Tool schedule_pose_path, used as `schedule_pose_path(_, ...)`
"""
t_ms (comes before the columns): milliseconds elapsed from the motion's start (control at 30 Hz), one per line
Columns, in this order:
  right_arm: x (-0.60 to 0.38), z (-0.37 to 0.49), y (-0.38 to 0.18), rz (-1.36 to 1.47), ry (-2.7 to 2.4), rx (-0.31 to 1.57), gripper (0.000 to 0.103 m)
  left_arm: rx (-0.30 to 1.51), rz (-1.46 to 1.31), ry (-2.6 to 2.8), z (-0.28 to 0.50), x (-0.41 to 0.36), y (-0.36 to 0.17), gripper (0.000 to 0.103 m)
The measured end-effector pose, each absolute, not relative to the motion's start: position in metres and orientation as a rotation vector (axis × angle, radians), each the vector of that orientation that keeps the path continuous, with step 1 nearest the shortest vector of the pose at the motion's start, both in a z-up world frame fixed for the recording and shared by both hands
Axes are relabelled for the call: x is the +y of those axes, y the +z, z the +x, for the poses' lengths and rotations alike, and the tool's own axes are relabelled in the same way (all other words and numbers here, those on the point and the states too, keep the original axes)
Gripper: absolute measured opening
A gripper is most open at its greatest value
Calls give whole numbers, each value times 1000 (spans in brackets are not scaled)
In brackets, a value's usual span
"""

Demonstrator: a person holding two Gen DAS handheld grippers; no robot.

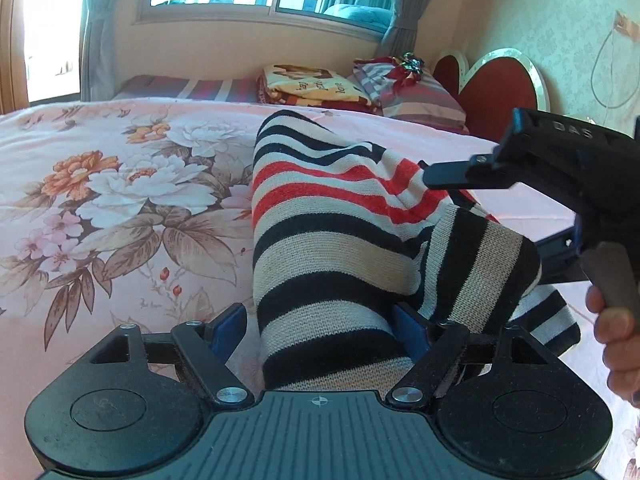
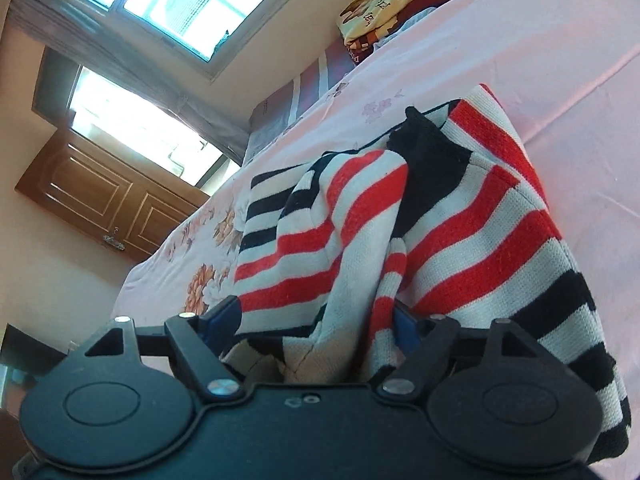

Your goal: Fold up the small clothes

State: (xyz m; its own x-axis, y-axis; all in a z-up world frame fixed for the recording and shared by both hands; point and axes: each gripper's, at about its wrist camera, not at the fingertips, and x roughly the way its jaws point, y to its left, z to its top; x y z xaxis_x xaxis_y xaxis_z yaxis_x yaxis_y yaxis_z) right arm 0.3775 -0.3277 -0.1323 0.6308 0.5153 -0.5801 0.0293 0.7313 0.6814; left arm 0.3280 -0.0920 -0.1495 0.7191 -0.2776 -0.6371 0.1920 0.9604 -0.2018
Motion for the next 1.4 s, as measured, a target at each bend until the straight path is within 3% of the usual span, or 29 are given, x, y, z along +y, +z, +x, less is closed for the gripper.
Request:
schedule_pose_path(67,-319,383,-135,649,292,886,68,720,-116,-265,326,-95,-150,79)
schedule_pose_path(100,-312,384,-136,601,280,898,58,712,-100,-266,324,-98,-149,79)
schedule_pose_path(167,-300,386,-137,534,275,896,54,692,-56,-270,320,-104,-147,79)
schedule_pose_path(233,-291,386,-134,439,253,875,30,682,-42,-270,318,-104,-146,79)
schedule_pose_path(267,-289,384,-131,400,254,858,24,687,-60,-271,319,-101,-145,79)
schedule_pose_path(333,-289,375,-120,348,271,795,20,688,-121,-266,321,-92,-142,79)
schedule_pose_path(567,-308,364,-80,178,253,635,19,611,-130,-307,321,-98,-123,88)
schedule_pose_path(867,-355,372,-125,197,142,765,21,722,-108,-334,329,-123,-150,89)
schedule_pose_path(967,-360,365,-124,246,135,772,24,774,-165,-311,338,-118,-160,98)
schedule_pose_path(1133,-379,338,-107,397,169,779,51,767,-142,-317,335,-120,-159,98)
schedule_pose_path(1400,-389,300,-101,506,148,780,53,758,-87,-335,329,-132,-157,98)
